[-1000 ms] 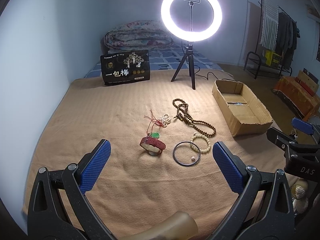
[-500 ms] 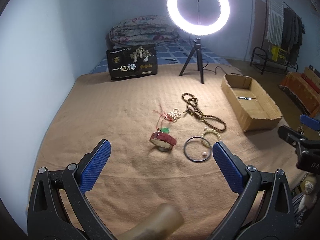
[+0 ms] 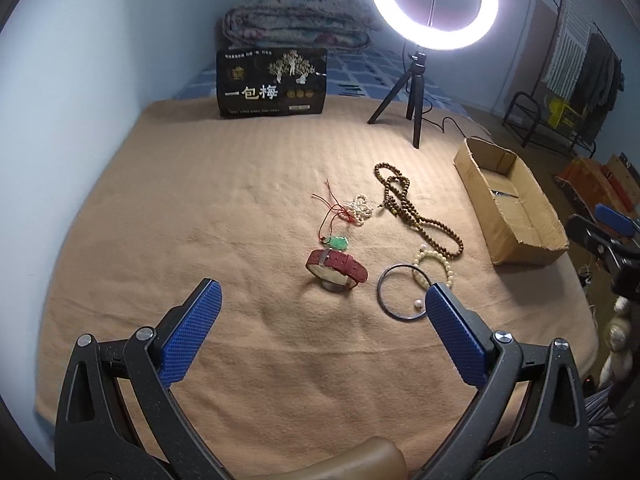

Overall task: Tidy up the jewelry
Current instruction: 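Grasp the red watch strap with the left gripper while the right grasps the brown bead mala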

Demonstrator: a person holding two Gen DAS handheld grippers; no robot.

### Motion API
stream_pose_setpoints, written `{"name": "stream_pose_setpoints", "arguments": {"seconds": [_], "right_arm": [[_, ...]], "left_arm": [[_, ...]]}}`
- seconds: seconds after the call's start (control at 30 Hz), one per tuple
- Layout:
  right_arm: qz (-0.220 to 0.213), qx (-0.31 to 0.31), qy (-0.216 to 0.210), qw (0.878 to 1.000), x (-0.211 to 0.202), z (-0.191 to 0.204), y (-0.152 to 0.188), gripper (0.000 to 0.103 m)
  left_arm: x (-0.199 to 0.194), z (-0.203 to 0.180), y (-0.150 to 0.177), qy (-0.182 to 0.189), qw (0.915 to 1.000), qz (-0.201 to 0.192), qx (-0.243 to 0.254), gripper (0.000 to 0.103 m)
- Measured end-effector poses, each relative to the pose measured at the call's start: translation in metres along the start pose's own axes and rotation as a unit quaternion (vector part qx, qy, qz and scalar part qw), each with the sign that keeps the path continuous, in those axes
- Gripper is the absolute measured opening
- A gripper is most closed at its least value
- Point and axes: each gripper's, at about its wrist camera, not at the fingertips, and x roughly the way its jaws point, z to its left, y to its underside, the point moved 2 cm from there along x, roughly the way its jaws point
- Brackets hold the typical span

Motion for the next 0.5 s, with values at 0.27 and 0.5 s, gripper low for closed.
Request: {"name": "stream_pose_setpoints", "arguments": {"seconds": [0.27, 0.5], "right_arm": [[0.063, 0.007, -0.055, 0.996, 0.058, 0.004, -0.030, 0.103], [0.119, -0.003, -0.086, 0.989, 0.116, 0.022, -0.035, 0.103]], "left_arm": [[0.028, -0.005, -0.017, 0.000, 0.9992, 0.003, 0.039, 0.103], [0.071, -0.015, -0.009, 0.019, 0.9960, 0.062, 0.062, 0.099]]}}
